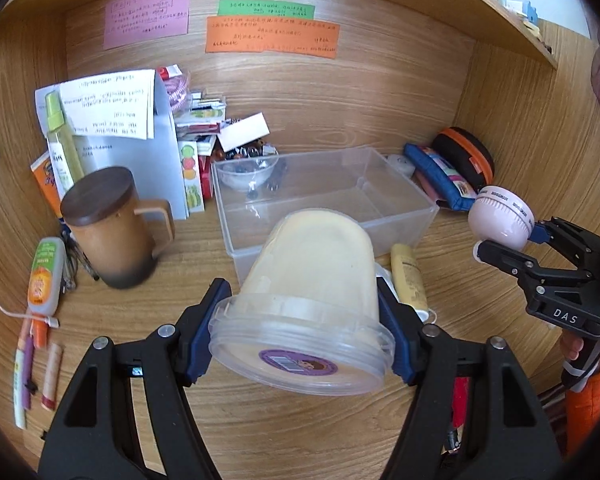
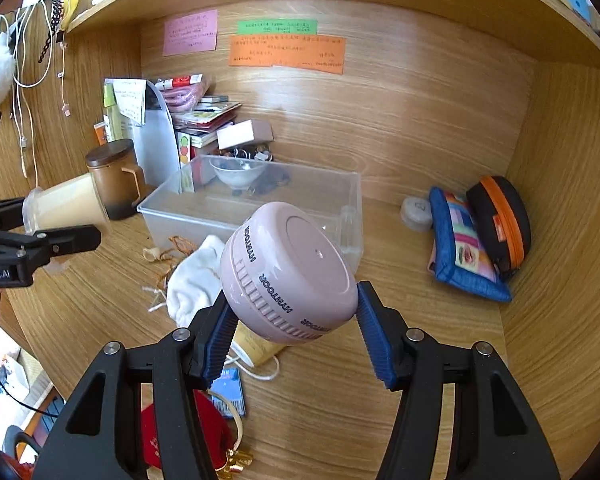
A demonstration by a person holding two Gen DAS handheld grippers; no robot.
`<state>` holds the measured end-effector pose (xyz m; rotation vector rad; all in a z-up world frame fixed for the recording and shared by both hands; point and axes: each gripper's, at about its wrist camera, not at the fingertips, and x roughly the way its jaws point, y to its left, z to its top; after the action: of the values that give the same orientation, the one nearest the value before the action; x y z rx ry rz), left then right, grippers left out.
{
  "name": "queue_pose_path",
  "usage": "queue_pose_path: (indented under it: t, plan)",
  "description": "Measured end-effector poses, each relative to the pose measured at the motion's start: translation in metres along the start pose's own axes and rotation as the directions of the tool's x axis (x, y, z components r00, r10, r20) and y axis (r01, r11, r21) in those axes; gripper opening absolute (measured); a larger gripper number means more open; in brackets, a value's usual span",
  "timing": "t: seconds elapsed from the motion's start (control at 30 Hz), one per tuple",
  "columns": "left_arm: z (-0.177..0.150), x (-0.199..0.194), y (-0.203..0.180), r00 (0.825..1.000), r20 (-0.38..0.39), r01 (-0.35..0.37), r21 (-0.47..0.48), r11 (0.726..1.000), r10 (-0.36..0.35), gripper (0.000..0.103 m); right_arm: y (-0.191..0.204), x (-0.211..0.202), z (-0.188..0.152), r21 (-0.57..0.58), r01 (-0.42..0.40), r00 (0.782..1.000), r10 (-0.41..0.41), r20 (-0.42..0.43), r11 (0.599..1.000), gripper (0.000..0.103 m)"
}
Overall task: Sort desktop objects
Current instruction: 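Lift both held containers and carry them over the clear plastic box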
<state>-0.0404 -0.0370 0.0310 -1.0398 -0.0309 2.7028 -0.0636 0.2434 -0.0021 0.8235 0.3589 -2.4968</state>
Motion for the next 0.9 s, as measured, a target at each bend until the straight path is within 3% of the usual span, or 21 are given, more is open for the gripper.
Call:
queue_pose_path:
  t: [0.37, 0.9]
  plan:
    - [0.029, 0.013, 0.008, 1.0, -0.014, -0.028, 0.041, 0.999, 0.028, 0.069, -0.001, 0.016, 0.029, -0.033, 0.005, 1.0, -0.005, -0.004, 0.999, 0.054]
    - [0.077, 0.059, 0.018, 0.999, -0.026, -0.018, 0.061, 0.998, 0.019, 0.069, -0.008, 0.075, 0.071, -0.079, 0.007, 0.999, -0.01, -0.044, 0.997, 0.054]
